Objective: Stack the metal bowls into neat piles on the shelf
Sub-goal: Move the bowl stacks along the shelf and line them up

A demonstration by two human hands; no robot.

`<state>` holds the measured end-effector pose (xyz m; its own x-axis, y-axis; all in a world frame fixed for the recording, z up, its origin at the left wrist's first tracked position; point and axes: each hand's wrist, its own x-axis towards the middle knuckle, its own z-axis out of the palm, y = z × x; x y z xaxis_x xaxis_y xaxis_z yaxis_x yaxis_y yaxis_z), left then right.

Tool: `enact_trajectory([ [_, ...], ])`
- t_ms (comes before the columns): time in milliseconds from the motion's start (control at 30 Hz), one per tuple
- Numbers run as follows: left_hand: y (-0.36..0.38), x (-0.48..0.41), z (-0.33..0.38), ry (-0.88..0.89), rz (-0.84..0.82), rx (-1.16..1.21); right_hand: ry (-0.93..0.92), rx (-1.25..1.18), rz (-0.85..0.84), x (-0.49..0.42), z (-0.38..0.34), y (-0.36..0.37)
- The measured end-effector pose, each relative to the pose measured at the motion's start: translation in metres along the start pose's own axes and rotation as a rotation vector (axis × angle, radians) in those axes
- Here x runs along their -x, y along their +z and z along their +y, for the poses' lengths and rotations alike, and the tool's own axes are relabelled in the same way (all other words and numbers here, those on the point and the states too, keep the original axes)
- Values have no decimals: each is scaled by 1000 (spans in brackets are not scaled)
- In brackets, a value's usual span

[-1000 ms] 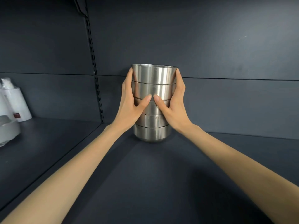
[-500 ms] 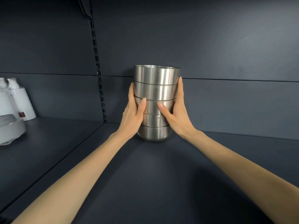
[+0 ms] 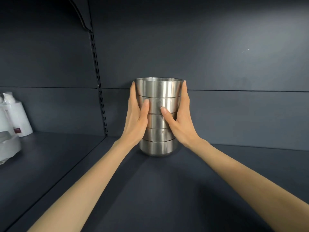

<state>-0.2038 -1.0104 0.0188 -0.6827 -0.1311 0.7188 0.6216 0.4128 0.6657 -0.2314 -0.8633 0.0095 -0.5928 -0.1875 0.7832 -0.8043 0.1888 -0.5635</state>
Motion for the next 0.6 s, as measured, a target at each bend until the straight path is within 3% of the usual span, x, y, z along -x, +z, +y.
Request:
enact_trajectory([
  [267,9,3,1,-31,38,60,5,35,52,2,-5,8],
  [467,4,14,2,-57,-20,34,63,36,-91,5,-12,-6],
  [600,-8,26,15,-145,-109,-84,139,116,-281,15,-18,-32],
])
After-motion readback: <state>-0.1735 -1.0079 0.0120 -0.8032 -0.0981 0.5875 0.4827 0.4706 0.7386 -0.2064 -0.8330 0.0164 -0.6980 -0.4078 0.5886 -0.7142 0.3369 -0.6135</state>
